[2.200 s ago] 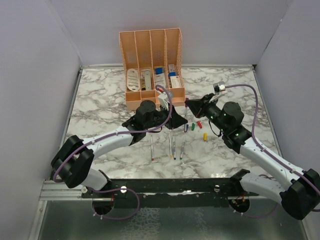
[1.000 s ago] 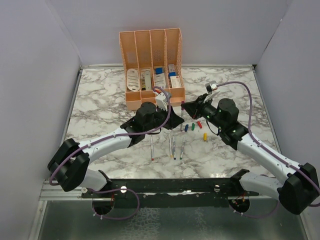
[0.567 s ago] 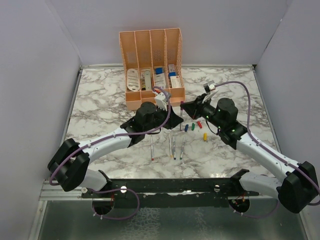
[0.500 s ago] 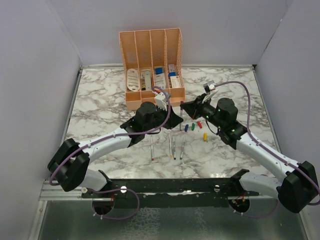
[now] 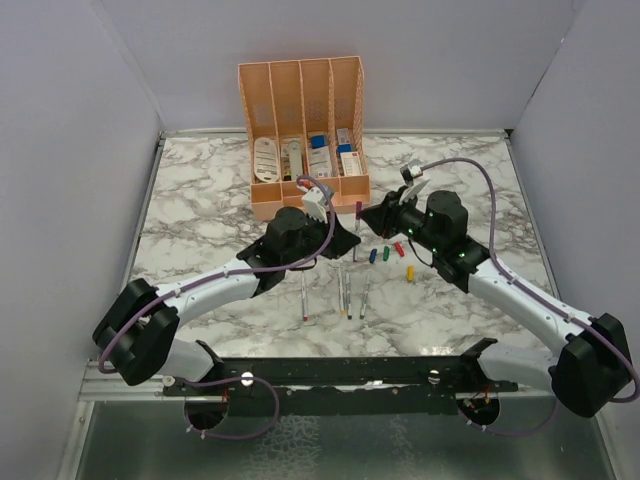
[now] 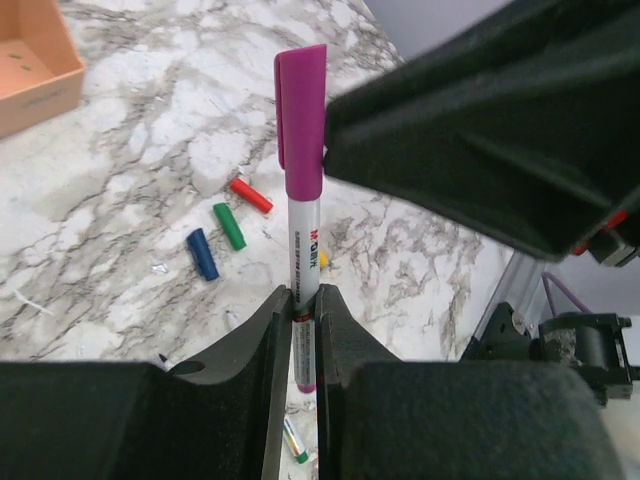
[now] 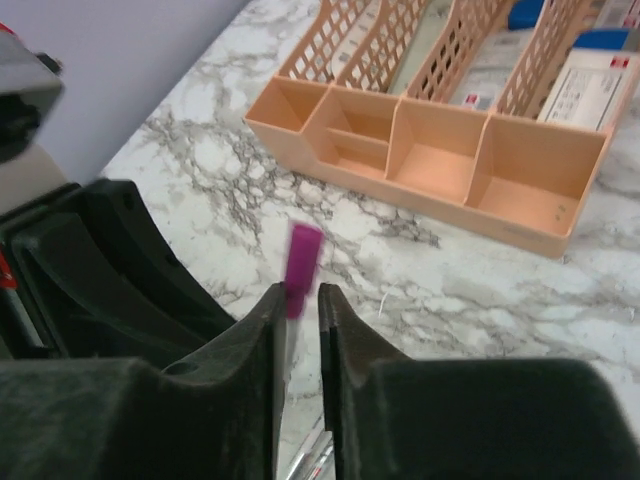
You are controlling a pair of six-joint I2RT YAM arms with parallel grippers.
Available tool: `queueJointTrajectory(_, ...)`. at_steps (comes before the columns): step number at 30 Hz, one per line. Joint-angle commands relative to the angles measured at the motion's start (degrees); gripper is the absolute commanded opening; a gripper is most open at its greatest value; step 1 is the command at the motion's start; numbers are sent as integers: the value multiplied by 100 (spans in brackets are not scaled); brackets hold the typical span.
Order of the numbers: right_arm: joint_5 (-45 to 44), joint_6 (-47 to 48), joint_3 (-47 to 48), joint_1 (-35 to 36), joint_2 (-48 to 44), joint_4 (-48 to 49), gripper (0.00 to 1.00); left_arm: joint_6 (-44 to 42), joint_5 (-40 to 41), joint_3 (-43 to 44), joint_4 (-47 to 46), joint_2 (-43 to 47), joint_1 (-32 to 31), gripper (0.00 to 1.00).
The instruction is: Insert the pens into the pen caps
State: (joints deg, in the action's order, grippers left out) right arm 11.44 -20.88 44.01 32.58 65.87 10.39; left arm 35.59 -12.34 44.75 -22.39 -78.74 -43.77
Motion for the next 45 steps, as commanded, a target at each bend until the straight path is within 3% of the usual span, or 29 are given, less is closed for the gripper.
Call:
queueJointTrajectory(1,7,23,282,64,206,-1039,24,275,620,-227,-710,362,233,0)
queueJointTrajectory(6,-265,70,836,64,165,-1060,37,321,932,-389,246,265,228,0)
queueJointTrajectory(15,-794,100,989,64,-135,-1425,37,9,2120,457,3318,-122,298,0)
queueJointTrajectory(20,-1285,-109,877,62,-10,-1920,37,29,2545,478,4416,-176,523,0)
queueJointTrajectory(27,-1573,-440,853,64,480,-2504,37,-70,2354,236,4567,-235,1289,0)
queueJointTrajectory(38,-1393,-575,978,64,884,-2975,36,-736,2480,872,4727,-1315,1710,0)
queueJointTrajectory(45,-1357,-546,830,64,753,-2929,36,-869,2281,1179,4607,-1802,1882,13)
